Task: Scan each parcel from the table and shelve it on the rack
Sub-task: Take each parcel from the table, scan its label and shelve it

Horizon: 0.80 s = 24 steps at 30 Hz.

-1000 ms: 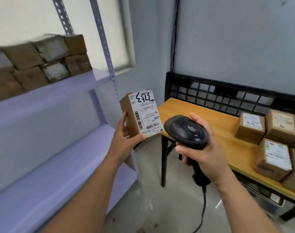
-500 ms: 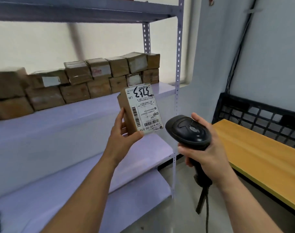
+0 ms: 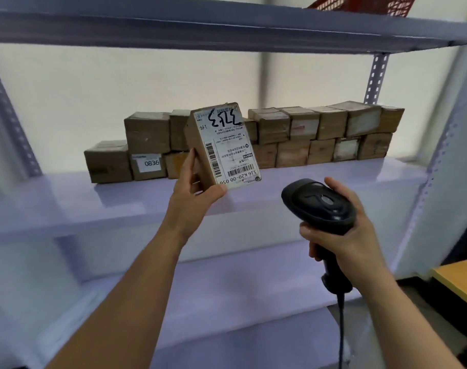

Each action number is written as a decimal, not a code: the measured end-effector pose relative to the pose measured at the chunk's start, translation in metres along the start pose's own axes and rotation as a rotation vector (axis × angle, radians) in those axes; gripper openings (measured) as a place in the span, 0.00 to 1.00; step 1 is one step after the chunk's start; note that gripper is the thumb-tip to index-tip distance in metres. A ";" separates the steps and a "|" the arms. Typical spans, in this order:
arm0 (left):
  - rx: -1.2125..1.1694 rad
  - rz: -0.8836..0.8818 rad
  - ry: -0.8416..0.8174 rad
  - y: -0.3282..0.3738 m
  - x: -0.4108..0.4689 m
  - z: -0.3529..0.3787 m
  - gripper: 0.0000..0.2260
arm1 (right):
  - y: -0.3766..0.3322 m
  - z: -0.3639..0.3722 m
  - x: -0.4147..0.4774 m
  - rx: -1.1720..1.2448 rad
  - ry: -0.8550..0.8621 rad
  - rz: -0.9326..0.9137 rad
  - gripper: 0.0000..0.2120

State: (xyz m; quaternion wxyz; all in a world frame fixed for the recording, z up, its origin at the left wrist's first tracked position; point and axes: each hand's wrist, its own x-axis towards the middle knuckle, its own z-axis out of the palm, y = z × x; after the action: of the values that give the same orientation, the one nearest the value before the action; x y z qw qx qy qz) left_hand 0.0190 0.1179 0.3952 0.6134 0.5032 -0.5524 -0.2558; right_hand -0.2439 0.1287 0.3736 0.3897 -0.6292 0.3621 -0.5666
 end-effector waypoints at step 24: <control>0.152 -0.239 0.313 -0.039 0.190 -0.236 0.20 | 0.041 0.176 0.093 0.008 -0.150 0.000 0.42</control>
State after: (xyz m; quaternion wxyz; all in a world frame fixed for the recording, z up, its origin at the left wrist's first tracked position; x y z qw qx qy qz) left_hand 0.2986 0.0176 0.4674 0.6172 0.6437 -0.4043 -0.2030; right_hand -0.0607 0.0417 0.3670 0.4180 -0.6684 0.3298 -0.5194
